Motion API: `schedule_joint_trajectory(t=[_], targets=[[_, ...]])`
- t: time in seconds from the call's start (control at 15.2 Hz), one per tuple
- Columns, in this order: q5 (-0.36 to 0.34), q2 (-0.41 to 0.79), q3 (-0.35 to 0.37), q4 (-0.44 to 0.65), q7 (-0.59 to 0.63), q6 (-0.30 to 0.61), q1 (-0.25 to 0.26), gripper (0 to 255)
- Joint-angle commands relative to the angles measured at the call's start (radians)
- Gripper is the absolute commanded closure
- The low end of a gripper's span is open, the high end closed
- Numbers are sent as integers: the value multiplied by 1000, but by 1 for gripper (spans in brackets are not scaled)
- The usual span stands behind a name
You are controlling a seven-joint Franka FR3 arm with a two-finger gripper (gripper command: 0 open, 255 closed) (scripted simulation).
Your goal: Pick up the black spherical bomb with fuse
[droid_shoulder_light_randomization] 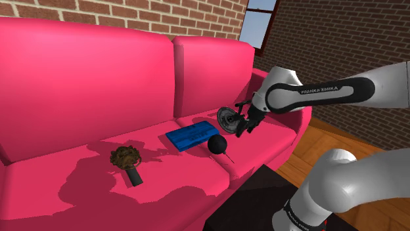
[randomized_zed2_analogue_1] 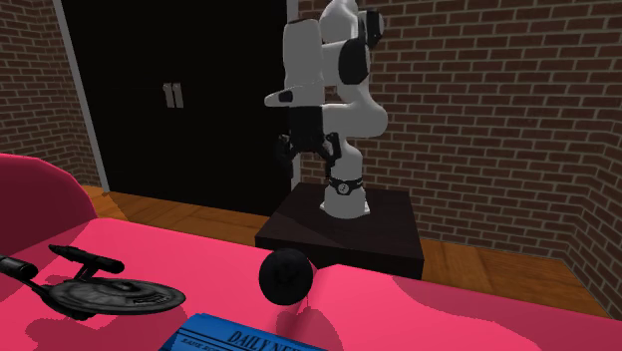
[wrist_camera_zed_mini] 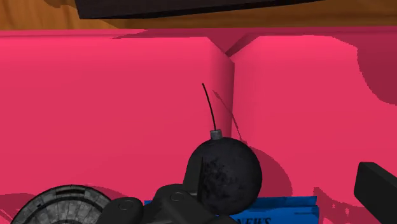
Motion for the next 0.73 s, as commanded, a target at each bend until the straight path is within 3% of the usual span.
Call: schedule_joint_trajectory(t=[0.0, 0.2, 0.4, 0.46, 0.53, 0.59, 0.66], targets=[[14, 51, -39, -49, -38, 130, 10, 0], [60, 168, -119, -87, -118, 321, 55, 0], [175, 311, -253, -98, -249, 514, 180, 0], [243, 361, -325, -93, -315, 575, 259, 0], [335, 409, -423, -84, -400, 632, 371, 0], [461, 453, -560, -68, -511, 684, 529, 0], [623, 488, -755, -42, -654, 727, 752, 0]])
